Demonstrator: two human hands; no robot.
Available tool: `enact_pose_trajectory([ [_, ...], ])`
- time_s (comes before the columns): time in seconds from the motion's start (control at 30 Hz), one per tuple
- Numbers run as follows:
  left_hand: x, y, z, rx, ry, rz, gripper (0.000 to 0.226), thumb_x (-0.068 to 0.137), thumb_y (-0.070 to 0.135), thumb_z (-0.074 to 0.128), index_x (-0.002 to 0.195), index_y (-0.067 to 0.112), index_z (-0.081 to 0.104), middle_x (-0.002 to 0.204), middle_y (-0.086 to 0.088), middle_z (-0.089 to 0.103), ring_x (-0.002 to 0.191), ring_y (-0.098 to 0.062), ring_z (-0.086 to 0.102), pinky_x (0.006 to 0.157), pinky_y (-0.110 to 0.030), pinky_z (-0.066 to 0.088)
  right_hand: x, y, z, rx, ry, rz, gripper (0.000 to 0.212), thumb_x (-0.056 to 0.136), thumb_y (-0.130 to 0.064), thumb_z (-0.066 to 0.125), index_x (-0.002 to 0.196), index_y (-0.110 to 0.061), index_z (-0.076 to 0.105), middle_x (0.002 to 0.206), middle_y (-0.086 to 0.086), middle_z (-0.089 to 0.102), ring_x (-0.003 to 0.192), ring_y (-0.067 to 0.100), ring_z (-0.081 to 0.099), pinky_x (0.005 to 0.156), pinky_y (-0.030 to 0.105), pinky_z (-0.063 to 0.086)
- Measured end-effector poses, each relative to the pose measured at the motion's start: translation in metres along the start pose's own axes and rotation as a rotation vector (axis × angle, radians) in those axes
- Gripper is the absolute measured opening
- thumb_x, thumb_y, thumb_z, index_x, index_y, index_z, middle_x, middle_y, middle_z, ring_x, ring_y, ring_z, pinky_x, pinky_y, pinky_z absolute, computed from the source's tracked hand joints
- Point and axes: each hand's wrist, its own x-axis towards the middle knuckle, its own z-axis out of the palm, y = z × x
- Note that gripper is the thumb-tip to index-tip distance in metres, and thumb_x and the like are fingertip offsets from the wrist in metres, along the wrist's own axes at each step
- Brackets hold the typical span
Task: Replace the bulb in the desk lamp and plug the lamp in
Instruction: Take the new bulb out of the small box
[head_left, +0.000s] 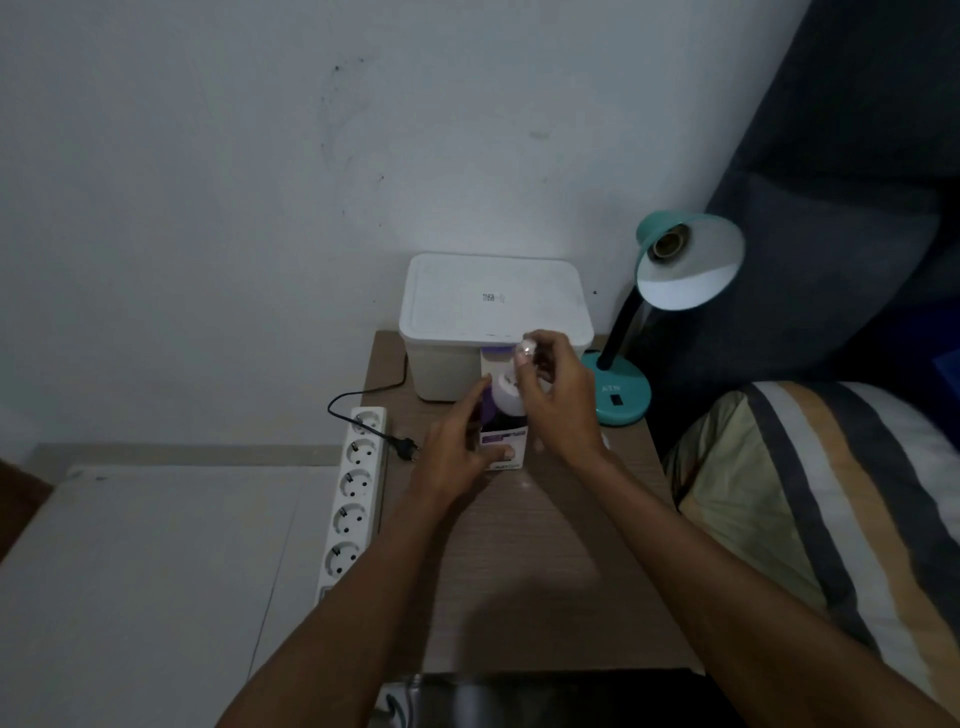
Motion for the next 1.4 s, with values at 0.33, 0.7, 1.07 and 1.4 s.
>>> enact_pose_trajectory([
  [0.33,-0.006,0.002,-0.001,-0.086,-0.002,-0.093,0.126,0.070,0.022,0.095,0.160,0.053,0.013,0.143,0.004,0.064,0.126,-0.015,0.065,0.101,-0.052,0.058,0.014,0.018,-0.016,0.140,0.059,0.564,0.035,0.096,-0.043,0.060,0.096,-0.011,0.073,0.089,0.003,0.071,0.079,0.015,0.063,0.068,0.029,0.046],
  [0.7,-0.005,-0.004,0.001,-0.015,0.002,-0.017,0.108,0.075,0.020,0.092,0.163,0.033,0.030,0.143,0.000,0.064,0.121,-0.008,0.066,0.100,-0.037,0.060,-0.011,0.037,-0.012,0.084,-0.227,0.366,0.004,0.089,-0.015,0.073,0.092,-0.013,0.075,0.089,-0.003,0.071,0.087,0.014,0.068,0.075,0.024,0.055],
  [1.07,-0.006,-0.009,0.007,0.053,0.014,0.055,0.095,0.081,0.012,0.088,0.159,0.034,0.038,0.143,-0.005,0.058,0.124,-0.015,0.064,0.097,-0.039,0.062,-0.029,0.043,-0.003,0.115,-0.156,0.514,0.043,0.078,-0.015,0.085,0.111,-0.017,0.058,0.102,-0.004,0.066,0.090,0.008,0.066,0.073,0.021,0.056],
  [1.4,-0.007,-0.003,0.004,0.050,0.013,0.048,0.101,0.082,0.013,0.087,0.153,0.057,0.028,0.151,-0.004,0.053,0.129,-0.018,0.061,0.099,-0.045,0.061,-0.026,0.035,-0.010,0.011,-0.037,0.631,0.017,0.083,-0.022,0.075,0.069,-0.012,0.070,0.069,-0.001,0.070,0.070,0.018,0.066,0.061,0.027,0.049],
])
